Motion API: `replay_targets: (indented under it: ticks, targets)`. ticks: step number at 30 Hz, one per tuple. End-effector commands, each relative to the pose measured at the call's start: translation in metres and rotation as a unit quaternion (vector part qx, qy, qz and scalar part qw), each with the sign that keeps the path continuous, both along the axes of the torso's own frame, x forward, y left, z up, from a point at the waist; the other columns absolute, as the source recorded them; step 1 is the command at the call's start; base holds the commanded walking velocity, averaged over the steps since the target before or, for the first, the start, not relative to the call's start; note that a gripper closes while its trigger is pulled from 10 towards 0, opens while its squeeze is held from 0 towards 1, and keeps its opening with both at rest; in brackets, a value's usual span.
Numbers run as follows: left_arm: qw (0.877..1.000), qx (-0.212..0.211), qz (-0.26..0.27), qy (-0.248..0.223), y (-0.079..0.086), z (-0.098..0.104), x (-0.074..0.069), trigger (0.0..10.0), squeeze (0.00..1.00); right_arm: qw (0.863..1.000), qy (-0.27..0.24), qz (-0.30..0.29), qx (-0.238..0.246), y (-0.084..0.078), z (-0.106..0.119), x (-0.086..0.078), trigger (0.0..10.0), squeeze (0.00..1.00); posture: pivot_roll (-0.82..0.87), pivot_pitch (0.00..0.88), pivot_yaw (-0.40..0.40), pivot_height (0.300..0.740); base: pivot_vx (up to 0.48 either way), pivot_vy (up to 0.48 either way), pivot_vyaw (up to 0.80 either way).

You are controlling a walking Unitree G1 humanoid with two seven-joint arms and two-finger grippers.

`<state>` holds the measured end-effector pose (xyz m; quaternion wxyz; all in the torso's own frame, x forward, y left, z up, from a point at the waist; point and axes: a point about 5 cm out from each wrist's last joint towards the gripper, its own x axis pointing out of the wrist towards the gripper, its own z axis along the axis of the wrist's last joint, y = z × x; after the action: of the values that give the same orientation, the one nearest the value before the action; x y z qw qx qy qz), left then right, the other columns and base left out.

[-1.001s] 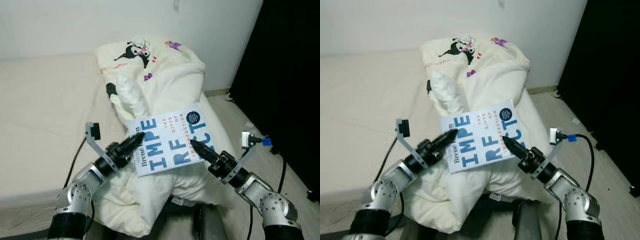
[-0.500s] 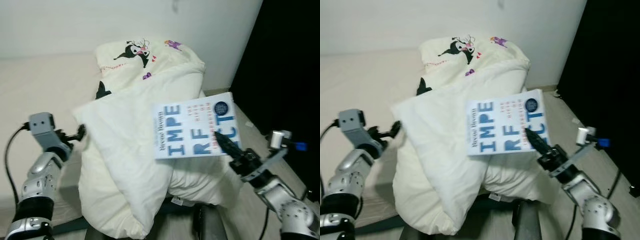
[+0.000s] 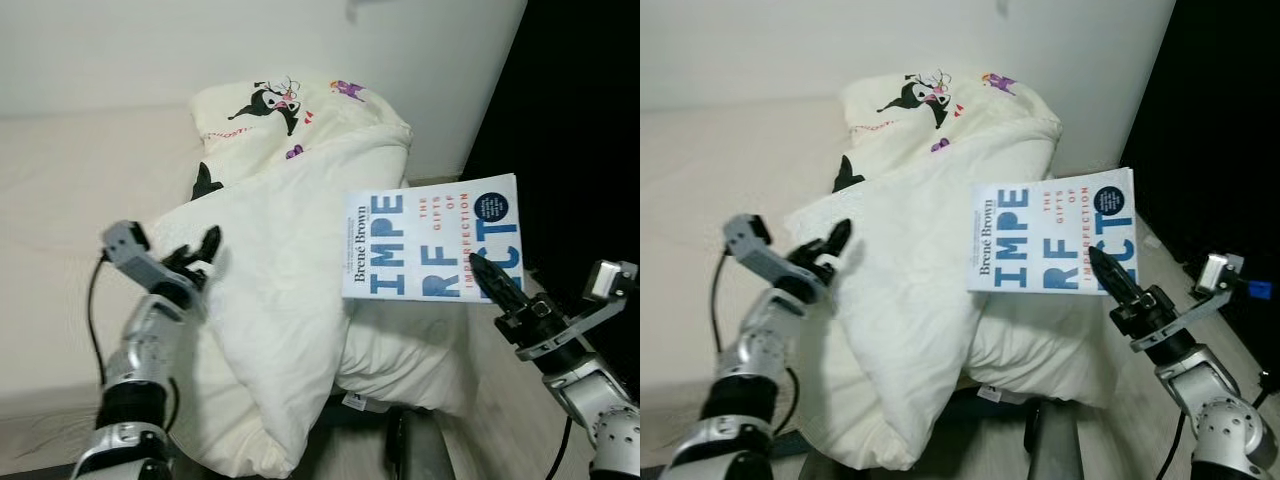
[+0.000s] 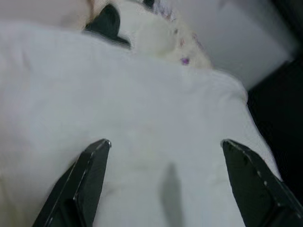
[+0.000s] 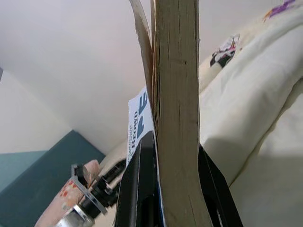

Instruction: Clean up the room

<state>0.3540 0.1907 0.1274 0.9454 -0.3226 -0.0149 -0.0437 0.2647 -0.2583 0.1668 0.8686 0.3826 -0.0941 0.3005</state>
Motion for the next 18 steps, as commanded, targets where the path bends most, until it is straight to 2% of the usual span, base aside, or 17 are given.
replay_targets:
  ticks: [1, 2, 4, 5, 6, 7, 8, 9, 15, 18]
  targets:
    - [0.999, 0.017, 0.029, 0.033, -0.003, -0.013, -0.002, 10.0, 0.00, 1.000, -0.028, -0.003, -0.001, 0.000, 0.010, -0.004, 0.0, 0.00, -0.05, 0.121, 0.016, 0.417, 0.000, 0.000, 0.00]
    - [0.999, 0.017, 0.029, 0.033, -0.003, -0.013, -0.002, 10.0, 0.00, 1.000, -0.028, -0.003, -0.001, 0.000, 0.010, -0.004, 0.0, 0.00, -0.05, 0.121, 0.016, 0.417, 0.000, 0.000, 0.00]
    - [0.992, 0.071, 0.083, 0.065, -0.005, -0.022, -0.001, 10.0, 0.00, 0.999, -0.033, 0.001, -0.004, 0.003, 0.014, -0.007, 0.0, 0.00, -0.06, 0.121, 0.017, 0.417, 0.000, 0.000, 0.00]
    - [0.986, 0.098, 0.119, 0.068, 0.002, -0.021, -0.001, 10.0, 0.00, 0.999, -0.034, 0.001, -0.005, 0.004, 0.014, -0.008, 0.0, 0.00, -0.06, 0.121, 0.016, 0.417, 0.000, 0.000, 0.00]
    - [0.986, 0.098, 0.119, 0.068, 0.002, -0.021, -0.001, 10.0, 0.00, 0.999, -0.034, 0.001, -0.005, 0.004, 0.014, -0.008, 0.0, 0.00, -0.06, 0.121, 0.016, 0.417, 0.000, 0.000, 0.00]
    - [0.979, 0.117, 0.149, 0.069, 0.010, -0.018, -0.001, 10.0, 0.00, 0.999, -0.033, 0.002, -0.005, 0.004, 0.014, -0.009, 0.0, 0.00, -0.06, 0.121, 0.015, 0.417, 0.000, 0.000, 0.00]
    - [0.979, 0.117, 0.149, 0.069, 0.010, -0.018, -0.001, 10.0, 0.00, 0.999, -0.033, 0.002, -0.005, 0.004, 0.014, -0.009, 0.0, 0.00, -0.06, 0.121, 0.015, 0.417, 0.000, 0.000, 0.00]
    - [0.975, 0.128, 0.169, 0.069, 0.017, -0.015, -0.001, 10.0, 0.00, 0.999, -0.033, 0.002, -0.005, 0.004, 0.014, -0.009, 0.0, 0.00, -0.06, 0.119, 0.016, 0.417, 0.000, 0.000, 0.00]
    - [0.967, 0.158, 0.194, 0.051, 0.029, -0.002, 0.000, 10.0, 0.00, 0.999, -0.032, 0.005, -0.005, 0.005, 0.015, -0.009, 0.0, 0.00, -0.06, 0.118, 0.016, 0.417, 0.000, 0.000, 0.00]
    - [0.971, 0.150, 0.183, 0.046, 0.027, -0.002, 0.000, 10.0, 0.00, 0.999, -0.031, 0.006, -0.005, 0.006, 0.015, -0.008, 0.0, 0.00, -0.06, 0.118, 0.016, 0.417, 0.000, 0.000, 0.00]
